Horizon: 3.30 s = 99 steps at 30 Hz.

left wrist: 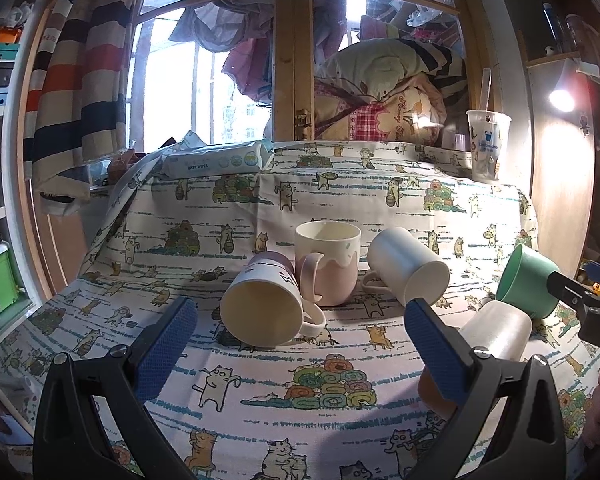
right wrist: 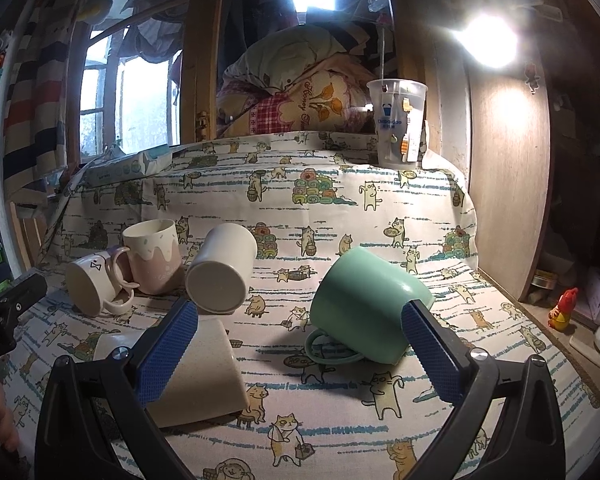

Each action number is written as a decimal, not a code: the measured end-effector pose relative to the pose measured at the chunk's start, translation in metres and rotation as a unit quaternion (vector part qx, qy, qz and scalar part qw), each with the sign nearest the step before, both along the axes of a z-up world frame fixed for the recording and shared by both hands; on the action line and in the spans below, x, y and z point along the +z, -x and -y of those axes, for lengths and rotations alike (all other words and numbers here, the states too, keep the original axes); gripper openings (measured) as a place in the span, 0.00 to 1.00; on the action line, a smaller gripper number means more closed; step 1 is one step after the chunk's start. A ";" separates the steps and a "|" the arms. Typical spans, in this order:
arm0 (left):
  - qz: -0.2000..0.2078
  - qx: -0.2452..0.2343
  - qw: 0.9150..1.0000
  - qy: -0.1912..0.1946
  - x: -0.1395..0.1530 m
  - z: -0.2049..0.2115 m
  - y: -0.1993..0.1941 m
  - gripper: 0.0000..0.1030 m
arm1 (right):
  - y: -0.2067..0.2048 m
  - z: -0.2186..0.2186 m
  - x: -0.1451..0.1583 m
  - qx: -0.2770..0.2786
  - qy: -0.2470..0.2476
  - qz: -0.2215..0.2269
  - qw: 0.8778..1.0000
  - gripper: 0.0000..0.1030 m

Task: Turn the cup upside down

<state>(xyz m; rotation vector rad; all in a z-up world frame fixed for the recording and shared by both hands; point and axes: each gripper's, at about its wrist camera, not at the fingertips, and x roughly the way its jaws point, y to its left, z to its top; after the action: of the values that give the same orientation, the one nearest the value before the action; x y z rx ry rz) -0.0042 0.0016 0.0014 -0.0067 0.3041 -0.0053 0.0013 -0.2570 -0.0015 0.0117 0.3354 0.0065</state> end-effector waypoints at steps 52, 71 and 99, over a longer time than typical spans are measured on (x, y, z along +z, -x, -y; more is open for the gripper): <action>-0.003 -0.008 1.000 -0.006 0.000 0.004 0.000 1.00 | 0.007 -0.003 0.004 -0.003 0.015 0.016 1.000 1.00; -0.003 -0.011 1.000 -0.005 0.000 0.004 0.000 1.00 | 0.007 -0.003 0.003 -0.004 0.015 0.015 1.000 1.00; -0.003 -0.015 1.000 -0.004 -0.001 0.009 0.000 1.00 | 0.006 -0.003 0.003 -0.003 0.015 0.014 1.000 1.00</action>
<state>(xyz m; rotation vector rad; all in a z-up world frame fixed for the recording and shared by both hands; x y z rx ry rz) -0.0045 -0.0071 0.0009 0.0056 0.3107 -0.0337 -0.0043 -0.2540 0.0016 -0.0161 0.3065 -0.0050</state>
